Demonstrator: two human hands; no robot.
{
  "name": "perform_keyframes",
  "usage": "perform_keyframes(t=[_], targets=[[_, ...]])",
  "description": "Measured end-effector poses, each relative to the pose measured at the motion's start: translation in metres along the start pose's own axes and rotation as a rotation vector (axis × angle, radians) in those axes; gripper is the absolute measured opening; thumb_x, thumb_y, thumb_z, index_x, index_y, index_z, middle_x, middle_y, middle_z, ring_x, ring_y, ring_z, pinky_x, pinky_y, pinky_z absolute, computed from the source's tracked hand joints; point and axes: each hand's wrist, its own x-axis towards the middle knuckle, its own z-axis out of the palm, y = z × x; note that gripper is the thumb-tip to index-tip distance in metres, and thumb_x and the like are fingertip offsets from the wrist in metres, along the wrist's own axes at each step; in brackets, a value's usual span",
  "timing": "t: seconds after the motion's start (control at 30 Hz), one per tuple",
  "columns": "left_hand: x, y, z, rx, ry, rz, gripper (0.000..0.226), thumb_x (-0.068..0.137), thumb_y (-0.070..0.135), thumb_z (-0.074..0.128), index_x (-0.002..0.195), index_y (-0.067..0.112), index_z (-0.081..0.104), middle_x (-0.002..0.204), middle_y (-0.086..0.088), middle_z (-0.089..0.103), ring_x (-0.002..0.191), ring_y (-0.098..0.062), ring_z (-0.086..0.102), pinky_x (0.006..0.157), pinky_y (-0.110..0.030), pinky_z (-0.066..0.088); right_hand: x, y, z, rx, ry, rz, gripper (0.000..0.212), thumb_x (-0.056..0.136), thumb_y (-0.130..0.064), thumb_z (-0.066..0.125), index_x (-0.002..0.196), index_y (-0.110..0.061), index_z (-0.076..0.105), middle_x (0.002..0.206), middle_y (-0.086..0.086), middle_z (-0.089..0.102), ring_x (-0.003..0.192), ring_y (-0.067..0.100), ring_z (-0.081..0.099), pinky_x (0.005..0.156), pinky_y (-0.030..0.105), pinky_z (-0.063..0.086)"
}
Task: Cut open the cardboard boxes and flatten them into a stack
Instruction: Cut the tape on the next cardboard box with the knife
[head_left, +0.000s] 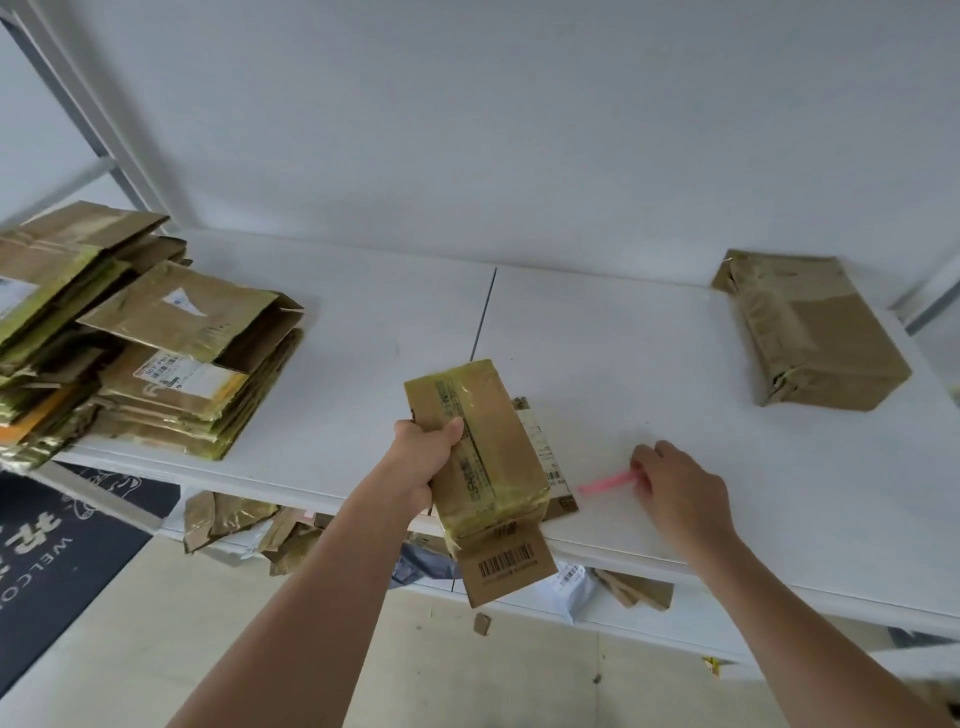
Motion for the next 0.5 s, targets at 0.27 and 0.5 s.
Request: perform_keyframes(t=[0.27, 0.5], targets=[[0.002, -0.002, 0.003, -0.080, -0.008, -0.018, 0.043, 0.093, 0.022, 0.068, 0.124, 0.008, 0.042, 0.115, -0.013, 0.063, 0.095, -0.026, 0.066, 0.067, -0.043, 0.056, 0.034, -0.097, -0.062, 0.944, 0.376, -0.300, 0.011, 0.097, -0.014, 0.059, 0.101, -0.004, 0.059, 0.080, 0.007, 0.066, 0.061, 0.019, 0.063, 0.050, 0.031, 0.053], [0.005, -0.009, 0.006, -0.075, 0.059, 0.063, 0.038, 0.091, 0.026, 0.070, 0.119, 0.010, 0.049, 0.111, -0.012, 0.066, 0.095, -0.027, 0.067, 0.081, -0.046, 0.058, 0.055, -0.168, -0.055, 1.207, 0.214, -0.242, 0.013, 0.096, -0.016, 0.062, 0.099, -0.003, 0.066, 0.087, 0.005, 0.071, 0.078, 0.016, 0.070, 0.069, 0.039, 0.059]])
